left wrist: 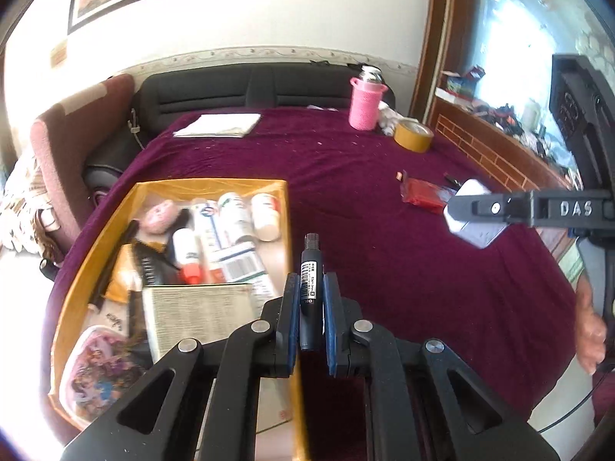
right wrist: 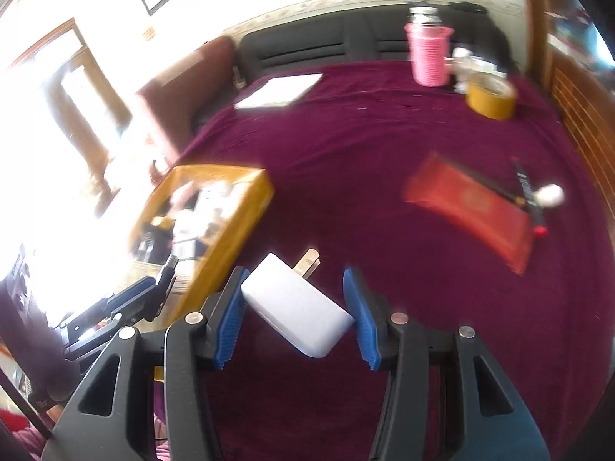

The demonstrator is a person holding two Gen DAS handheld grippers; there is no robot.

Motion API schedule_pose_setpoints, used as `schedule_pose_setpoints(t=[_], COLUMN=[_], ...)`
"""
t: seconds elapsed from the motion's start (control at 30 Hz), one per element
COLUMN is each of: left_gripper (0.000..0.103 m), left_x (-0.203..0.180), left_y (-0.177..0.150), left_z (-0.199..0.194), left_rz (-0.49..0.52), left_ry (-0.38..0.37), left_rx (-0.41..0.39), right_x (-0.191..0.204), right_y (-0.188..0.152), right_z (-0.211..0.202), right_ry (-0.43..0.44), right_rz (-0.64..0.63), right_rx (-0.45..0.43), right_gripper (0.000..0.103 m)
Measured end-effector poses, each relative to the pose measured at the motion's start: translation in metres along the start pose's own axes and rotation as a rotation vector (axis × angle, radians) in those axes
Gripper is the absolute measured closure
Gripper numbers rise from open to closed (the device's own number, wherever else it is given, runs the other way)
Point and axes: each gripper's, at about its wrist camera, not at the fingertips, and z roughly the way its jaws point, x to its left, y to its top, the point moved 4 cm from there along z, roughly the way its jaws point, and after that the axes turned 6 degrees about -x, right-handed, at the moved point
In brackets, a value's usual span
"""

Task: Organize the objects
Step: 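Lower the marker into the tray with the left while the right lowers the charger there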

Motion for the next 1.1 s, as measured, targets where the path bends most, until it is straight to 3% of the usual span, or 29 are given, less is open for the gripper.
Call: schedule_pose_setpoints(t=[0.23, 0.47, 0.73, 0.93, 1.1], left_gripper=[0.094, 0.094, 0.094, 0.094, 0.094], left_x=[0.072, 0.134, 0.164, 0.177, 0.191], left_y=[0.006, -0.006, -0.004, 0.023, 0.021], left_z=[-0.027, -0.005, 0.035, 0.063, 0.102], left_rz=[-0.080, -0.120, -0.121, -0.106, -0.153], left_ry=[0.081, 0.175, 0.195, 0.173, 0.160], left_rx=[-0.057, -0.001, 0.090, 0.143, 0.242], right_x=[0.062, 0.106, 0.122, 0.129, 0.127], right_y=[0.006, 0.008, 0.022, 0.045, 0.057], right_z=[0.035, 0.076, 0.129, 0.180, 0.225], right_ry=[0.074, 0.115, 0.114, 0.113, 0.136], right_rz=[-0.054, -0.089, -0.038, 0.027, 0.128], right_rx=[0.040, 0.107, 0.163, 0.222, 0.293], right_gripper=[0.054, 0.054, 0.054, 0.053, 0.053])
